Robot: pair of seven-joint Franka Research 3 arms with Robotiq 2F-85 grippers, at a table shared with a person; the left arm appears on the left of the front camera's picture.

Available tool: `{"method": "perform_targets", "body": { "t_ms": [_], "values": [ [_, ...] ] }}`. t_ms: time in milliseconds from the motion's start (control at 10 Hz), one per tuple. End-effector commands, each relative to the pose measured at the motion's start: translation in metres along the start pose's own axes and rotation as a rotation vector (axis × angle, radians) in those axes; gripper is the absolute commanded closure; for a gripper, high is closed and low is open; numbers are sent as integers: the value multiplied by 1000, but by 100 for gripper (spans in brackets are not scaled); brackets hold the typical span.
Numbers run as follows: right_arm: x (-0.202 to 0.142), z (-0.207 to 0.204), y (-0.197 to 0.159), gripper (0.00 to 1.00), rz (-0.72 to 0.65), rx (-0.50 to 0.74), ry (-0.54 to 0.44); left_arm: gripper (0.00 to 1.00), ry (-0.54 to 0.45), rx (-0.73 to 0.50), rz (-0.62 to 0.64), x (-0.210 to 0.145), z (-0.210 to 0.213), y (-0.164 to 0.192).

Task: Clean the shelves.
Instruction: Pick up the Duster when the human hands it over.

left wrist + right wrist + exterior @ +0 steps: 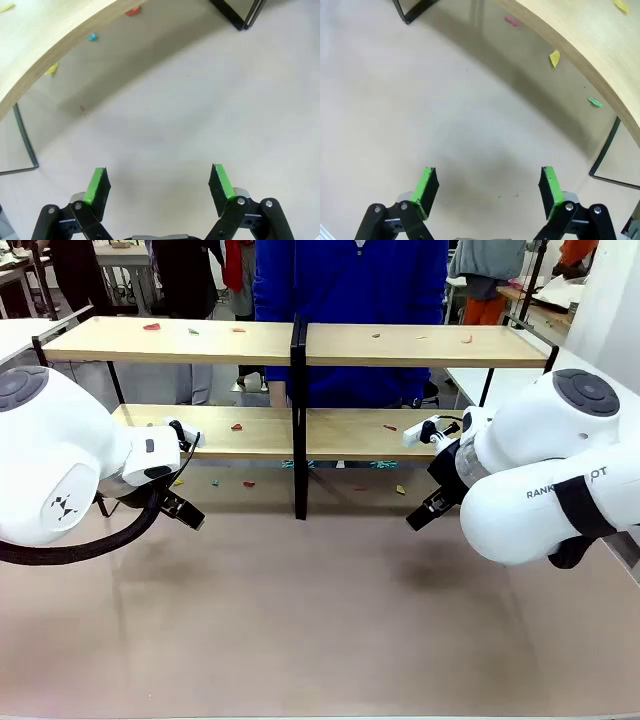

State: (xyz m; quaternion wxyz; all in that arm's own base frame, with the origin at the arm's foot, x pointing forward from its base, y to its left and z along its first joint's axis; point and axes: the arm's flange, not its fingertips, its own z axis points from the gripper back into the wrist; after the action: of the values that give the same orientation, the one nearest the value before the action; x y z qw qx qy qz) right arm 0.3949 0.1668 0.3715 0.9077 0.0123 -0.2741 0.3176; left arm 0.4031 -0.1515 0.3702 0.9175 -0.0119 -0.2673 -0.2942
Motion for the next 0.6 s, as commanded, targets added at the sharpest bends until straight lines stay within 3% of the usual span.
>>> {"method": "perform_targets", "body": {
  "t_ms": [0,500],
  "values": [
    [0,0,0,0,0,0,0,0,0,0,0,0,0,0],
    [0,0,0,0,0,0,0,0,0,0,0,0,0,0]
  ]
}}
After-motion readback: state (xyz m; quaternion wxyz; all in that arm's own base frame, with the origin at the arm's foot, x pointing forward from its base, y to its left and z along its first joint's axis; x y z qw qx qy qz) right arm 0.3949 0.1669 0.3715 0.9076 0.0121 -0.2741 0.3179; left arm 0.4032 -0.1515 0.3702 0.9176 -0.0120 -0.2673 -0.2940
